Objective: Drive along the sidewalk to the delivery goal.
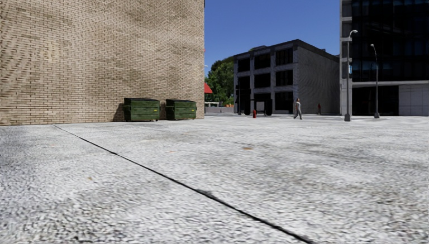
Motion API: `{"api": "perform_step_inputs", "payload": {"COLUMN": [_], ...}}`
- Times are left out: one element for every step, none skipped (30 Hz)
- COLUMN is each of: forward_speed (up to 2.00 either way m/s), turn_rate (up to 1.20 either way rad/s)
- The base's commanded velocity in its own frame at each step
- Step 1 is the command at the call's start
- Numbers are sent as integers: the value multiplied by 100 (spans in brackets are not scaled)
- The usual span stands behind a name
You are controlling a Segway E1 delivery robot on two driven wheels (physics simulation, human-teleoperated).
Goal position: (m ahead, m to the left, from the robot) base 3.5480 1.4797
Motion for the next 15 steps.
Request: {"api": "perform_step_inputs", "payload": {"forward_speed": [200,200,200,200,200,200,200,200,200,200,200,200,200,200,200], "turn_rate": [56,56,56,56,56,56,56,56,56,56,56,56,56,56,56]}}
